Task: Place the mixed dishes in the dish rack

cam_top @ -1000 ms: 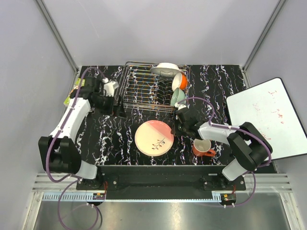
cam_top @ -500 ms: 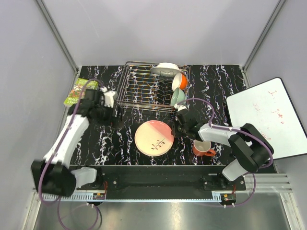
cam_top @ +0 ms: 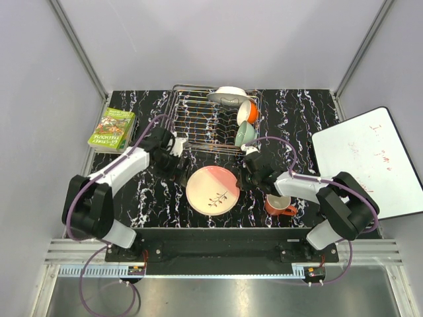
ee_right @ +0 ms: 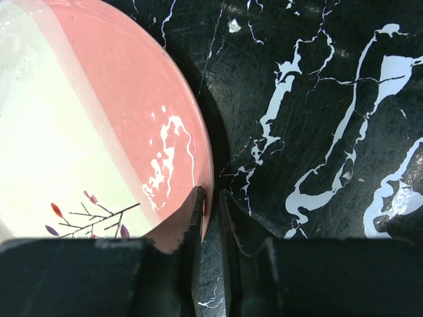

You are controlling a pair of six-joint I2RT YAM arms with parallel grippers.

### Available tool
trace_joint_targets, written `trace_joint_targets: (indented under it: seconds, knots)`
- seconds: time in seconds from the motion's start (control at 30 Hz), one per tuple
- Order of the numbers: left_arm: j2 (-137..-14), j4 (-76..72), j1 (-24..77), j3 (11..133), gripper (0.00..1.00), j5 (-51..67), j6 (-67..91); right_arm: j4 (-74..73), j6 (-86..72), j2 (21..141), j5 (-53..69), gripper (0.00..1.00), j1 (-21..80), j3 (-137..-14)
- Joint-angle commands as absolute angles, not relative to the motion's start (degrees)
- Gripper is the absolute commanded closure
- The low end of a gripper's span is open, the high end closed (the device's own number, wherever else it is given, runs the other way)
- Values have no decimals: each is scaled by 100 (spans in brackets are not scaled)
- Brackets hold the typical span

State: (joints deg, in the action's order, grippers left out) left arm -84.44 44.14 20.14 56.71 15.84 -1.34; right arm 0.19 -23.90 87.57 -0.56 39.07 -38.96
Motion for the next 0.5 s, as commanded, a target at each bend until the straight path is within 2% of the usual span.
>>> trace_joint_targets:
  seconds: [0.0, 0.07, 0.2, 0.47]
  knots:
    - [-8771, 3824, 2065, 5915, 1, 1819, -18, -53, -2426, 8631, -185, 81, 3955, -3823]
    - [-8973, 3631, 2109, 5854, 1, 1976, -18, -62, -2426, 8657, -176, 80, 3955, -3841]
    - [-9280, 3402, 2197, 5810, 11, 2381, 123, -61, -2417, 8736, -158, 80, 3955, -3885]
    - [-9720, 3208, 2364, 5844, 11, 2399, 88, -62, -2461, 8771, -167, 80, 3955, -3893]
